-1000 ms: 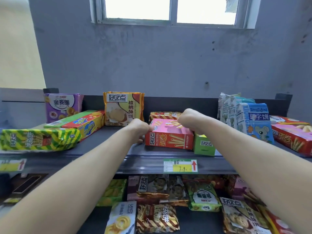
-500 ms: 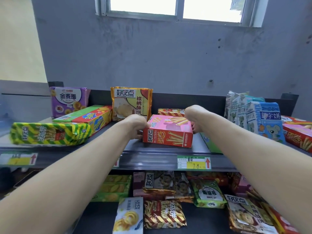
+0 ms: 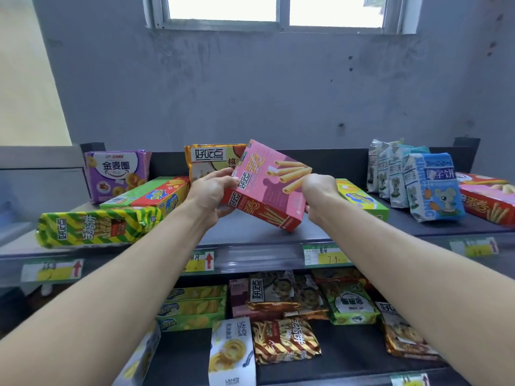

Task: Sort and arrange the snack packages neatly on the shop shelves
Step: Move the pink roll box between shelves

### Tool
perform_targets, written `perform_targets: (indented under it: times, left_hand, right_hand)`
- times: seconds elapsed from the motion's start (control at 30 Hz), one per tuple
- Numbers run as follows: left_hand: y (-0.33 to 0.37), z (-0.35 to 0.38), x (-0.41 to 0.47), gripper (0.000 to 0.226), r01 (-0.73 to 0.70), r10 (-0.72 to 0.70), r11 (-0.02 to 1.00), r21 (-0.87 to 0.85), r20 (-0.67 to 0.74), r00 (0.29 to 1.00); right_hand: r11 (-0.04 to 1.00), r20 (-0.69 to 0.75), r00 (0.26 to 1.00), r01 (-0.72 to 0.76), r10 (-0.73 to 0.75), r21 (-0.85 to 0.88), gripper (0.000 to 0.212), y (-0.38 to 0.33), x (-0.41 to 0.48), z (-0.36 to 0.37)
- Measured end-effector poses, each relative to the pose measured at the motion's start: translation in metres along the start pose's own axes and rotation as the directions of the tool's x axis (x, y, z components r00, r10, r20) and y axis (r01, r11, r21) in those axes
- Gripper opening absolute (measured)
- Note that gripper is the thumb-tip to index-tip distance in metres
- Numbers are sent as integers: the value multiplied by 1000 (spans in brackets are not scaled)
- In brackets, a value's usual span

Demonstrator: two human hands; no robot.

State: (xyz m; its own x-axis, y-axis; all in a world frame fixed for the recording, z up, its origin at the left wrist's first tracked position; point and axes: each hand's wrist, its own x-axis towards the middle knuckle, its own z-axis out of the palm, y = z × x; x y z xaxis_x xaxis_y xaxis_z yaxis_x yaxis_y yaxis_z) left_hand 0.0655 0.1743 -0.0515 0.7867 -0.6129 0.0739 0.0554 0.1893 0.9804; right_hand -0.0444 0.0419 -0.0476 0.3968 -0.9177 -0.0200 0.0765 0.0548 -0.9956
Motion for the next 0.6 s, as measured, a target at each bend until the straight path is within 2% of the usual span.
perform_targets:
  times: [0.07,0.13,0.33,0.37,0.4,0.43,0.47,0.53,0.6]
  left_hand:
    - [4,0,-7,15,-54,53,998,-38,-28,998]
    - [8,2,-17,15,-107,105,993,-55,-36,994]
    - [30,20,-65,14,-215,209,972,-93,-71,975]
    - [32,24,-73,13,-224,216,970,-94,-85,973]
    - [35,30,-84,12,-230,222,969,-89,-94,971]
    - [37,34,-94,12,-239,231,968,-81,-102,968]
    - [38,39,-105,12,-248,240,966,-74,-108,965]
    - [39,47,-127,13,-266,259,962,-52,-121,958]
    - [35,51,-149,15,-281,273,959,-30,-153,950]
  right_hand:
    - [1000,-11,1000,18,-18,-18,27,2,-7,-5]
    - [997,49,998,43,-40,-61,22,4,-11,-13]
    - [993,240,963,117,-120,24,13,-10,-32,-47]
    - [993,280,953,117,-120,27,21,-12,-35,-57]
    - [993,319,940,112,-118,39,37,-14,-36,-68]
    - [992,366,922,114,-128,61,52,-16,-37,-79]
    - [990,426,893,122,-142,74,57,-17,-39,-90]
    - [989,581,803,144,-133,27,44,-19,-42,-112]
    - [985,737,676,136,-16,-104,29,-16,-46,-131]
